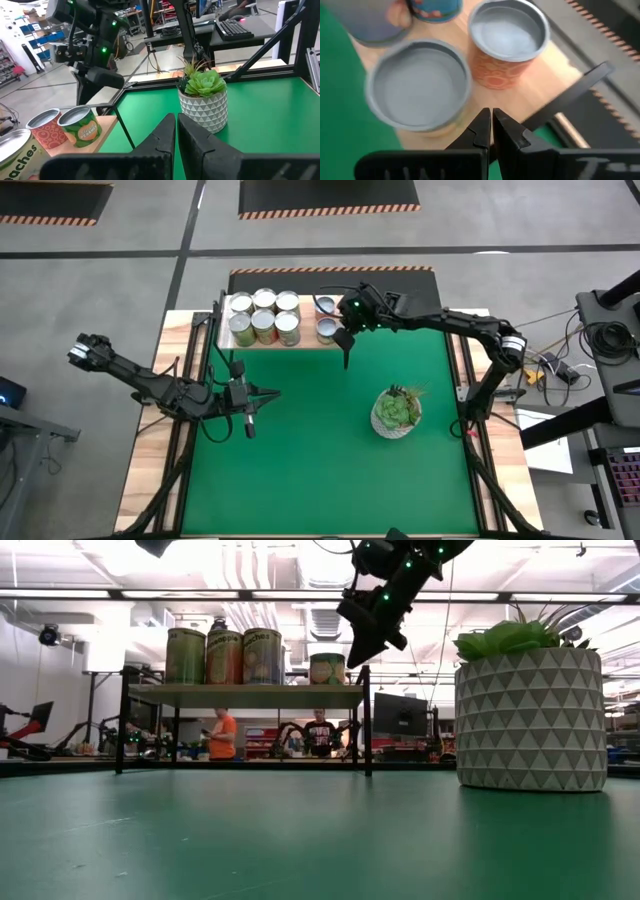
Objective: Pick and place cans onto a shelf
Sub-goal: Put the small canned sliced peaches on the shelf
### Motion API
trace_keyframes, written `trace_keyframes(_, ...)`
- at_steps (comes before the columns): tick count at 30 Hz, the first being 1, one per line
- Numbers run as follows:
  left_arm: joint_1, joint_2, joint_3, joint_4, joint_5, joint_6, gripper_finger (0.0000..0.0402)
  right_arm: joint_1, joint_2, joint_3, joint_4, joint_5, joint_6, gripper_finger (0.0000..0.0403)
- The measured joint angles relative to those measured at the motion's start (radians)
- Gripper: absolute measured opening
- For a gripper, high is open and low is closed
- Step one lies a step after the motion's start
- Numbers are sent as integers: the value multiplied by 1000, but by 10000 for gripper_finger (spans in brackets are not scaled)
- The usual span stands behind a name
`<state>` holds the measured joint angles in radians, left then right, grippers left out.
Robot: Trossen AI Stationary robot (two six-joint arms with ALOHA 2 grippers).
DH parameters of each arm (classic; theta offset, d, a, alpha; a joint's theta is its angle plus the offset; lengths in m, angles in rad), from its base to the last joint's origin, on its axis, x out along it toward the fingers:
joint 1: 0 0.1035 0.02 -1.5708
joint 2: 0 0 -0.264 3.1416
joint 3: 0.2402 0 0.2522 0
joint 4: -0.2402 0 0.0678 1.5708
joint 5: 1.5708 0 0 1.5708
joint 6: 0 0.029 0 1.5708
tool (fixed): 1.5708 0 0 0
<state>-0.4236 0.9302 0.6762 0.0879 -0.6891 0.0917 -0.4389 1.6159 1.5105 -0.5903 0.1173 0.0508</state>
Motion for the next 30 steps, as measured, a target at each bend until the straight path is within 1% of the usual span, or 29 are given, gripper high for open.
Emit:
trace_keyframes(3, 0, 0, 0, 0, 0, 0, 0, 0, -7, 0, -2, 14, -34, 9)
trace_keyframes(7, 0, 0, 0, 0, 0, 0, 0, 19, -21, 0, -2, 14, -24, 9)
trace_keyframes(12, 0, 0, 0, -2, 0, 0, 0, 71, -31, 0, -4, 13, 37, 9)
trace_keyframes(19, 0, 0, 0, -34, 0, 0, 0, 132, -24, -6, -39, 9, 54, 9)
trace_keyframes(30, 0, 0, 0, -36, 0, 0, 0, 142, -17, -10, -31, 14, 47, 9)
